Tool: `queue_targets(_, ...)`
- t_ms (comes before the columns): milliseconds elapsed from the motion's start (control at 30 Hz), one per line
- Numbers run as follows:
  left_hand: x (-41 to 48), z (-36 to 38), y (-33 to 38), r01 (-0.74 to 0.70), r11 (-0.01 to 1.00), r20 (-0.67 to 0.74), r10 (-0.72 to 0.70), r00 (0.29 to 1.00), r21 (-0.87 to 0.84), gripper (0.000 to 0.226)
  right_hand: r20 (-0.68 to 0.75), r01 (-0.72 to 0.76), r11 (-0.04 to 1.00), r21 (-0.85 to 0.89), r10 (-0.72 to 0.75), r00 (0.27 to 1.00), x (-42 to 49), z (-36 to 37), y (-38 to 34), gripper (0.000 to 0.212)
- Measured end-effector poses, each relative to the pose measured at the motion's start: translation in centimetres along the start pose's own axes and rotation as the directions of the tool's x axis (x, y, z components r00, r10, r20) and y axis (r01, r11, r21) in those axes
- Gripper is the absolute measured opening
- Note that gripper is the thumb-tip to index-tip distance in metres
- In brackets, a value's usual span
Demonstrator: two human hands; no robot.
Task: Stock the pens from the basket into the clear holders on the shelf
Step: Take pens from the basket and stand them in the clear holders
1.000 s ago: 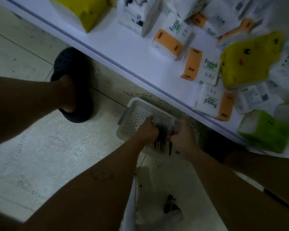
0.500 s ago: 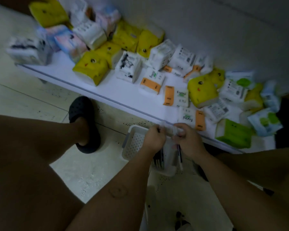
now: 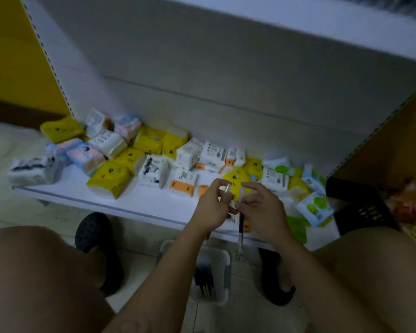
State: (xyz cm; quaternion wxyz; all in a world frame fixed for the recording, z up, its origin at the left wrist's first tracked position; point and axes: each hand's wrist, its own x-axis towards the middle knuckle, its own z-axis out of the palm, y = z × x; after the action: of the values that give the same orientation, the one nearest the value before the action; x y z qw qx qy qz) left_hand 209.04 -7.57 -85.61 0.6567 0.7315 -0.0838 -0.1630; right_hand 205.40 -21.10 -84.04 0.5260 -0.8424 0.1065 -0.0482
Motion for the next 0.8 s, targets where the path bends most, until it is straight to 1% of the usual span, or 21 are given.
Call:
queue_targets(67, 0.3, 0.0, 2.3, -0.047, 0.997, -0.020, 0.049, 0.999, 0.059, 0.014, -0.026, 0.034, 0.999, 0.023, -0.033, 0.999, 0.3, -1.6, -1.8, 0.041)
queue_targets(133, 0.4, -0.2, 4.5, -0.085, 0.992, -0.068, 0.092, 0.993, 0.096, 0.014, -0.061, 0.068, 0.997, 0.039, -0.066, 0.996, 0.7, -3.1, -3.4, 0.041)
queue_targets(200, 0.6, -0.3, 6.8, -0.118, 0.987, -0.087, 0.128, 0.988, 0.109, 0.015, -0.090, 0.114, 0.993, 0.015, -0.112, 0.990, 0.7, -4.6, -5.0, 0.042)
queue_targets(300, 0.5, -0.2, 10.5, -0.181, 0.978, -0.068, 0.188, 0.980, 0.104, 0.023, -0.143, 0.182, 0.983, 0.025, -0.177, 0.974, 0.7, -6.8, -7.5, 0.046)
queue_targets(367, 0.2, 0.1, 12.9, -0.240, 0.966, -0.049, 0.246, 0.968, 0.098, 0.029, -0.167, 0.227, 0.973, 0.039, -0.218, 0.962, 0.5, -8.4, -9.2, 0.046)
queue_targets(467, -0.5, 0.9, 16.3, -0.319, 0.946, -0.011, 0.321, 0.947, 0.057, 0.026, -0.183, 0.323, 0.945, 0.039, -0.311, 0.932, 0.3, -10.7, -11.4, 0.044)
queue_targets(533, -0.8, 1.7, 18.5, -0.371, 0.928, 0.009, 0.371, 0.929, 0.048, 0.021, -0.213, 0.377, 0.925, 0.045, -0.360, 0.908, -0.1, -12.5, -12.6, 0.046)
queue_targets(633, -1.3, 2.9, 22.0, -0.463, 0.882, 0.026, 0.463, 0.886, 0.084, 0.020, -0.233, 0.442, 0.896, 0.037, -0.423, 0.876, -0.8, -15.2, -14.4, 0.046)
queue_targets(700, -1.4, 4.0, 24.6, -0.530, 0.839, 0.039, 0.530, 0.847, 0.124, 0.020, -0.252, 0.495, 0.868, 0.028, -0.474, 0.844, -1.2, -17.2, -15.6, 0.042)
queue_targets(800, -1.6, 5.9, 28.6, -0.597, 0.787, 0.058, 0.596, 0.801, 0.155, 0.018, -0.303, 0.545, 0.837, 0.045, -0.509, 0.806, -1.7, -20.3, -17.6, 0.033)
